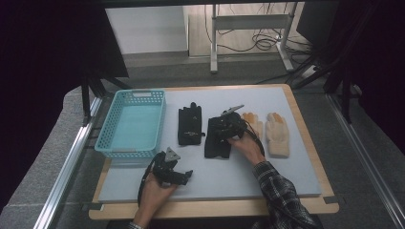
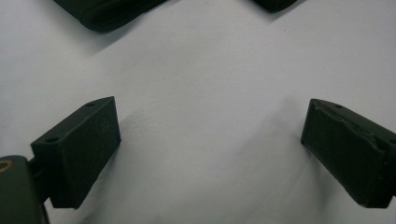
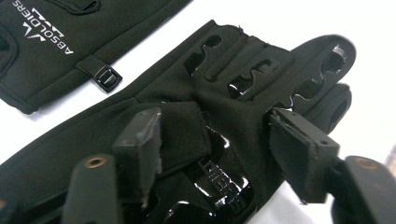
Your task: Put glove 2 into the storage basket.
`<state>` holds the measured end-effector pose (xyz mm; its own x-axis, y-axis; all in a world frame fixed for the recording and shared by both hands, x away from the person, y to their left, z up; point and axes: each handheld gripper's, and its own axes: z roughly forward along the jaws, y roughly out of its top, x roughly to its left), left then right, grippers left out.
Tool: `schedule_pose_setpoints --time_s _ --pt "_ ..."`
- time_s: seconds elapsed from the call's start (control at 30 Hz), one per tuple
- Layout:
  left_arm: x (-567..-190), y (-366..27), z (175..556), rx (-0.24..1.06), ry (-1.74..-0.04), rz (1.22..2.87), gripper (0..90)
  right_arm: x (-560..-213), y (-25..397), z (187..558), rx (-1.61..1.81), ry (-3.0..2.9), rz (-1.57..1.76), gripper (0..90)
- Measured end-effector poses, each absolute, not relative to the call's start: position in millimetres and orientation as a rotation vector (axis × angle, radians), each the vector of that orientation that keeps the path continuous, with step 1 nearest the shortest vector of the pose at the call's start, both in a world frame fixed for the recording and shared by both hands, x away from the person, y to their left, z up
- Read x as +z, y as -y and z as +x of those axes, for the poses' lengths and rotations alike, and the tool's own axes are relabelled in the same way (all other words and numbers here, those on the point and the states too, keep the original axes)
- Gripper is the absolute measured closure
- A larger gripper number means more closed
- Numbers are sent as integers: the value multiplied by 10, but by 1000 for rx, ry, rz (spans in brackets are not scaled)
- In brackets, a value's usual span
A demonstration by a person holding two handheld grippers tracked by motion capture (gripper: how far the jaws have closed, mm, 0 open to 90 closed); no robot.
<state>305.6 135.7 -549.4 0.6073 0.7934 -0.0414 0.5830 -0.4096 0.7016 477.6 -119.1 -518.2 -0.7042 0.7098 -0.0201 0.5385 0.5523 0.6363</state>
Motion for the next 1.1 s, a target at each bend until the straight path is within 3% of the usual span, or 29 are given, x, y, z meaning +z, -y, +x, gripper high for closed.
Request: schedule_pose_setpoints --time_s 0.03,0.1,0.13,0.23,0.33,0.7,1.1 --pt "-5494 -1358 3056 391 -1079 2142 48 -5182 1191 4776 892 -2515 1037 472" --pt "-5495 -1356 3055 390 -1080 2140 49 -5171 1227 4755 897 -2503 1047 648" --pt "-5495 -1356 3055 390 -1080 2140 49 -5171 1227 4755 897 -2503 1047 648" --pt "-5495 -1357 3056 390 -1080 2140 48 -5172 1240 4727 913 -2496 1034 783" --pt "-5494 -1357 3055 390 -1080 2141 49 -5153 1229 4705 903 -2488 1026 831" --pt "-5495 -1357 3055 391 -1081 2140 49 -4738 1357 4421 1071 -2499 1007 868" --pt "-5496 -1355 3055 393 -1081 2137 49 -4446 1537 3772 1283 -2550 1024 867"
